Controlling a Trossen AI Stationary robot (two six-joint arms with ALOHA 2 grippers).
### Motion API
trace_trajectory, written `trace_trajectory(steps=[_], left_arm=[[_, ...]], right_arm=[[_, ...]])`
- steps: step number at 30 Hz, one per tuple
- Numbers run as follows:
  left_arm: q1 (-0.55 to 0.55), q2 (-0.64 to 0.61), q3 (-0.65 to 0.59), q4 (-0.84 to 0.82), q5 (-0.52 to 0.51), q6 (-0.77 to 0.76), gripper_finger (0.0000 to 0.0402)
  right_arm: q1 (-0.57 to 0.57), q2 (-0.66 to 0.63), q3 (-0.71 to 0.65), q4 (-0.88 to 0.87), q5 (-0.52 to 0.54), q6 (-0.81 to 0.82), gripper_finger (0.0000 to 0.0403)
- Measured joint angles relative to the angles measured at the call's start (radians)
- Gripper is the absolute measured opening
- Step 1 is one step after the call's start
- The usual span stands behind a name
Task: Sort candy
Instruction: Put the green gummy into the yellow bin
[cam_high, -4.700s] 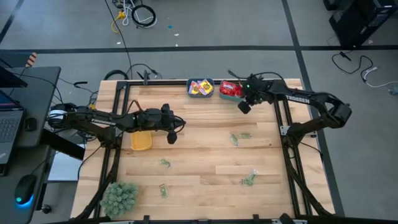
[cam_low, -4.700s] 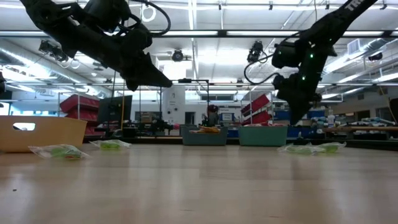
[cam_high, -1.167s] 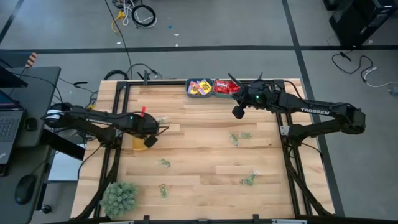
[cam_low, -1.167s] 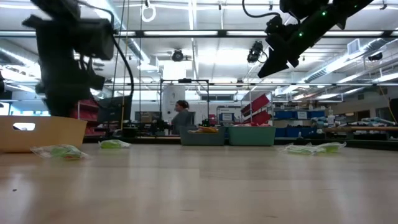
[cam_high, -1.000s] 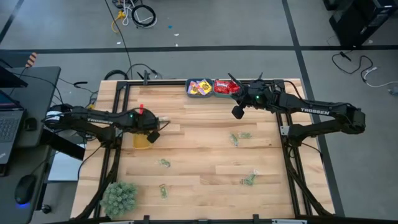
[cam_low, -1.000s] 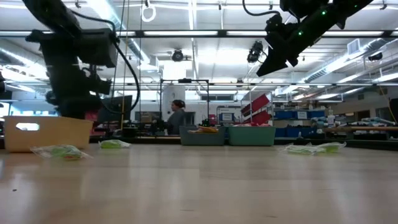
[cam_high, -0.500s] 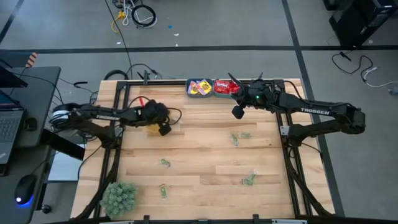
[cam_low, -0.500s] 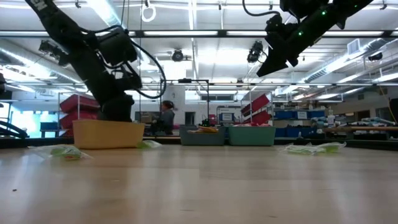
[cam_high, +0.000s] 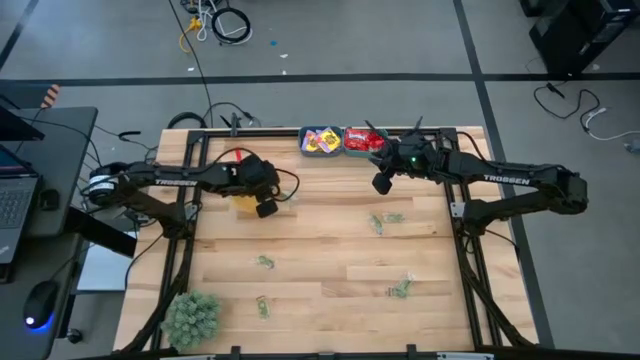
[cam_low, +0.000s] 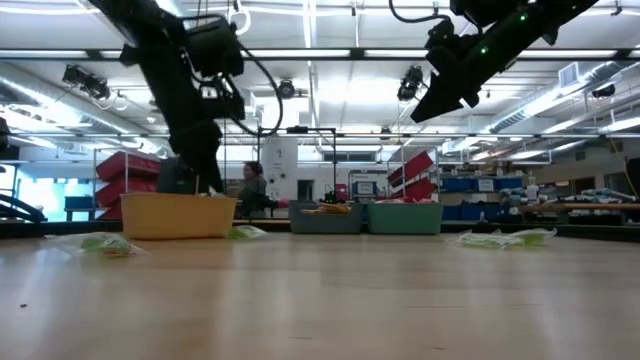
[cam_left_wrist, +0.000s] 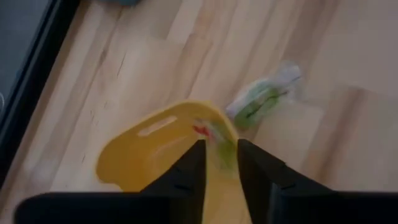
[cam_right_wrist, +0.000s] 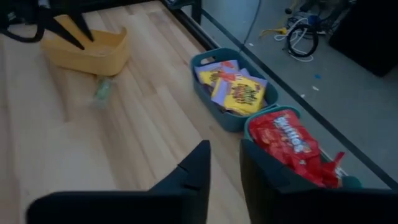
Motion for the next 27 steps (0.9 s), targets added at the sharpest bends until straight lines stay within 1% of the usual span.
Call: trace_trajectory(steps=[4,6,8,10,13,16,20,25,27], left_arm=[[-0.035,0.0,0.068,-0.057,0.0,-0.002,0.0133],[-0.054,0.0,0.093,-0.065,0.013,-0.002,0.0147],[-0.074,0.0,0.104,-0.053,0.063,0.018,0.0154],[-0.099,0.001,0.104,-0.032,0.112,0.076,0.0157],[-0.139,0.021,0.098,0.019,0.12,0.173,0.0158],[-0.157,0.065,0.096,0.058,0.119,0.222,0.0158],[-0.156,0.147,0.096,0.103,0.116,0.258,0.0158],[-0.117,0.251,0.097,0.139,0.091,0.288,0.0159],[-0.102,0.281,0.102,0.13,0.065,0.289,0.0159]], right_arm=[[0.049,0.005,0.0,0.001,0.0,0.032,0.0117],[0.078,0.017,0.0,0.011,0.0,0.063,0.0141],[0.107,0.033,0.0,0.015,-0.002,0.087,0.0164],[0.139,0.06,0.0,0.044,-0.005,0.089,0.0183],[0.175,0.106,0.0,0.088,-0.006,0.084,0.0205],[0.198,0.148,0.0,0.13,-0.006,0.081,0.0218],[0.214,0.186,0.0,0.169,-0.006,0.079,0.0226],[0.218,0.203,0.0,0.176,-0.005,0.078,0.0226],[0.218,0.202,0.0,0.177,-0.005,0.078,0.0225]])
